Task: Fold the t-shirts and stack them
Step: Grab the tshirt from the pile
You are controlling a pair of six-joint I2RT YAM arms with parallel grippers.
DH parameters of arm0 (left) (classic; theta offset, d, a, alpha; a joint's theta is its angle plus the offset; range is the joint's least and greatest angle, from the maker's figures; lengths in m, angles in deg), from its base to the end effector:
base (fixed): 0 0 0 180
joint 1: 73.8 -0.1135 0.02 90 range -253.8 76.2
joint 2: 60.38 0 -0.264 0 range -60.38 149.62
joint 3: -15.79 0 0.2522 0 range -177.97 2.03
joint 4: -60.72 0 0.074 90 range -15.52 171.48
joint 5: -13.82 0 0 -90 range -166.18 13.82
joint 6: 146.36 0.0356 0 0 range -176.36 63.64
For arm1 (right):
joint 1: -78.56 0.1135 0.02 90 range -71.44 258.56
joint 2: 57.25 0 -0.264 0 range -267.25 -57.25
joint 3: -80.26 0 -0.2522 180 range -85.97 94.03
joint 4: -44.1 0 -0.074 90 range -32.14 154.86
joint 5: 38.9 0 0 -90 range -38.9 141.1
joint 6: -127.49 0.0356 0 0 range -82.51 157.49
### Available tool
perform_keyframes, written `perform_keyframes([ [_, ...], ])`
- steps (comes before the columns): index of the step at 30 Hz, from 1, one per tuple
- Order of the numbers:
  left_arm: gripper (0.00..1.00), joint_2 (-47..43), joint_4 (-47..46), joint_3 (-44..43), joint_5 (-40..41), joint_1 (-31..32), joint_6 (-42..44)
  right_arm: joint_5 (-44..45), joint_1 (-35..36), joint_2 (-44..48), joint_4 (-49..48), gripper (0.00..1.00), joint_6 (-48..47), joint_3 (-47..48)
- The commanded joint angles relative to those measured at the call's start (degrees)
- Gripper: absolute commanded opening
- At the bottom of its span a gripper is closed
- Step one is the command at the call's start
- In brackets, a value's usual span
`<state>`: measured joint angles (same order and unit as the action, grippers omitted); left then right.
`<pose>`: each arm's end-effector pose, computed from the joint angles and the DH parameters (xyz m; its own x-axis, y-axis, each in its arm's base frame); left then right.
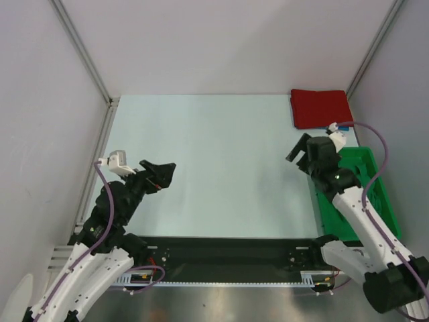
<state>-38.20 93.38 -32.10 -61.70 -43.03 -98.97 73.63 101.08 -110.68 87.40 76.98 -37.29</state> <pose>0.0994 -0.0489 0.3094 -0.2675 -0.6036 -0.7511 0.1372 0.7477 -0.6498 0.1901 0.0640 0.3049 -0.4405 0.4533 -0.7749 0.2836 0.8893 0.3589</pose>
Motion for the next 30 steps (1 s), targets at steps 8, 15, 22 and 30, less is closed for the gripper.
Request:
perform_keyframes([
  [8,1.00,-5.0,1.4,-2.7,-13.2,0.3,12.7,-19.5,-36.1,-17.7,10.3,1.00,-15.0,9.0],
  [15,1.00,0.1,-1.6,-0.2,-24.9,0.3,9.6,-5.7,-40.3,-23.8,6.8,1.00,-13.5,8.0],
  [22,1.00,1.1,-2.8,-0.4,-24.0,2.7,9.5,1.2,-40.6,-28.9,2.4,0.93,-9.9,3.4],
  [30,1.00,1.8,-1.9,-2.3,-22.4,3.9,10.0,2.6,-43.2,-36.7,-1.9,0.68,-7.5,-0.7],
])
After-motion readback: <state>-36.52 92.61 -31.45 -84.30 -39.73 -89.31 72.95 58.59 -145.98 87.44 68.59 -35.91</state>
